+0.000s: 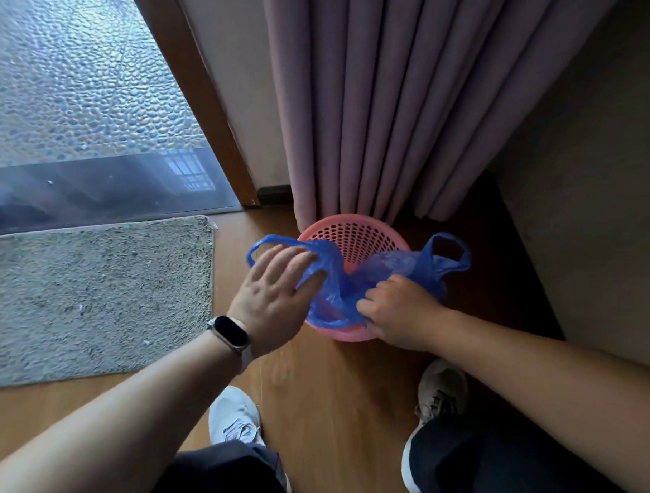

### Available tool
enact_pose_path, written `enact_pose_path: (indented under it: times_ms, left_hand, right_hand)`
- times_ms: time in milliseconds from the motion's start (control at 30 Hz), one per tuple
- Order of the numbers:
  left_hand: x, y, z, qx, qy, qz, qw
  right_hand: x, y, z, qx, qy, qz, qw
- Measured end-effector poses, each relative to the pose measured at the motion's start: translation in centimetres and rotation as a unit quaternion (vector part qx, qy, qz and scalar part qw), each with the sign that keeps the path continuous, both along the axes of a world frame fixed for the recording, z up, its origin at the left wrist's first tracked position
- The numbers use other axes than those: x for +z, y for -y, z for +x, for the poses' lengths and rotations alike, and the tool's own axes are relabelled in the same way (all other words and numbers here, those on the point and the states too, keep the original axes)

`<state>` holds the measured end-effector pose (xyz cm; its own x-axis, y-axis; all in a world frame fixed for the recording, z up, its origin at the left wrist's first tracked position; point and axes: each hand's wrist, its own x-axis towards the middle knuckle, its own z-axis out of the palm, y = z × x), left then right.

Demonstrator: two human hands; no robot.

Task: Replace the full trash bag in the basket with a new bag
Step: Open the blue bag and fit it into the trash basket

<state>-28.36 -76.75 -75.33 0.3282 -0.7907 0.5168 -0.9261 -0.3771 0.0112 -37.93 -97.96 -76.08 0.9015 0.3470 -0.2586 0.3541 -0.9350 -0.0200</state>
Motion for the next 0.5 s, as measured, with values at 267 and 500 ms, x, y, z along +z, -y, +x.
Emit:
enact_pose_path:
  times_ms: [267, 500]
  left_hand:
    - [-4.4, 2.9, 1.0, -0.023, -0.183, 0.235, 0.954]
    - [-7.6, 3.9, 3.4, 0.081, -0.266, 0.296, 0.914]
  right_hand:
    - [-1.1, 1.4, 0.2, -0.058, -0.009, 0.107, 0.992]
    - [-3.3, 2.0, 0.6, -0.063, 0.011, 0.14, 0.988]
